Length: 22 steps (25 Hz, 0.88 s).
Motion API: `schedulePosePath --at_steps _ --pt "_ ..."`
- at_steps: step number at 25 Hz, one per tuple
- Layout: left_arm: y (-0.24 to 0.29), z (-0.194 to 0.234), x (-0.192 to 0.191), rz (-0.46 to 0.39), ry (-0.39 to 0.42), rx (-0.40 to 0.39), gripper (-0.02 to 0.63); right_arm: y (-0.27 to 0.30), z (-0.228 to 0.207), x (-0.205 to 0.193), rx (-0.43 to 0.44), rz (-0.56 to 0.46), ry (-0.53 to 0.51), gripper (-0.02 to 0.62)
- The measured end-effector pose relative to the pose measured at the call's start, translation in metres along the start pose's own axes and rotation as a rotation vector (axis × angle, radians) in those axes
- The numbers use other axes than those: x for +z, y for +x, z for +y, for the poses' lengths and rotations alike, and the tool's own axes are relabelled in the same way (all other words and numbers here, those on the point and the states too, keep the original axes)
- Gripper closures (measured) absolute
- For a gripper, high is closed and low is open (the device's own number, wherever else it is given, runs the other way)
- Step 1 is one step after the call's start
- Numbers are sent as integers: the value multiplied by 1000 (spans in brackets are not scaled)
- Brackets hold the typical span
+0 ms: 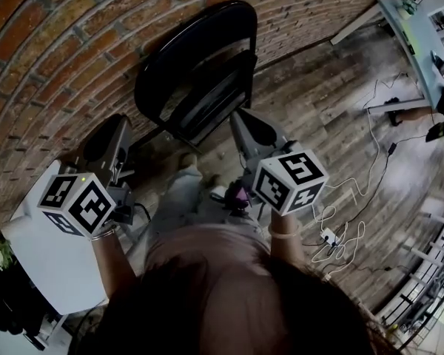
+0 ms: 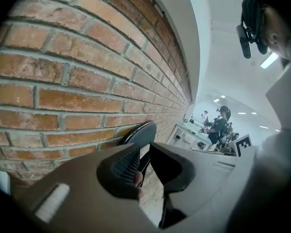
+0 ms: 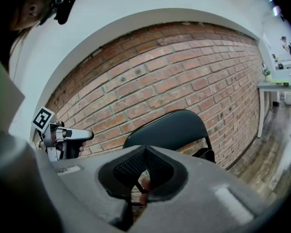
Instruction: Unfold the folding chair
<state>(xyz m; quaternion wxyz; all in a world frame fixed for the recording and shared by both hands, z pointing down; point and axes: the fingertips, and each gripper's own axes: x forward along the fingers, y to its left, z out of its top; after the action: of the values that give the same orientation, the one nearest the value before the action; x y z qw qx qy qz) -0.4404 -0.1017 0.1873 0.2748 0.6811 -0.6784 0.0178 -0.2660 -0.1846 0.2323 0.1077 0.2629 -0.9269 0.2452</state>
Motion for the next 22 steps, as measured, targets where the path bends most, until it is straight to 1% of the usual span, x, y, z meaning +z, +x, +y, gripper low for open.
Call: schedulePosePath --at_steps 7,9,13,16,17,22 --pt "30 19 5 55 14 -33 522 24 -20 -6 -44 17 40 591" --pt "36 27 5 73 20 -33 517 31 -22 -10 -48 27 54 570" --pt "50 42 3 124 54 -25 509 45 -29 -21 -61 44 98 561" --pt "60 49 -2 168 83 -29 486 56 -32 -31 -68 61 127 555" --pt "63 51 -4 184 90 -34 469 59 -33 -34 -70 67 134 554" --pt "77 58 -17 273 122 -66 430 75 -39 -49 -86 94 161 543"
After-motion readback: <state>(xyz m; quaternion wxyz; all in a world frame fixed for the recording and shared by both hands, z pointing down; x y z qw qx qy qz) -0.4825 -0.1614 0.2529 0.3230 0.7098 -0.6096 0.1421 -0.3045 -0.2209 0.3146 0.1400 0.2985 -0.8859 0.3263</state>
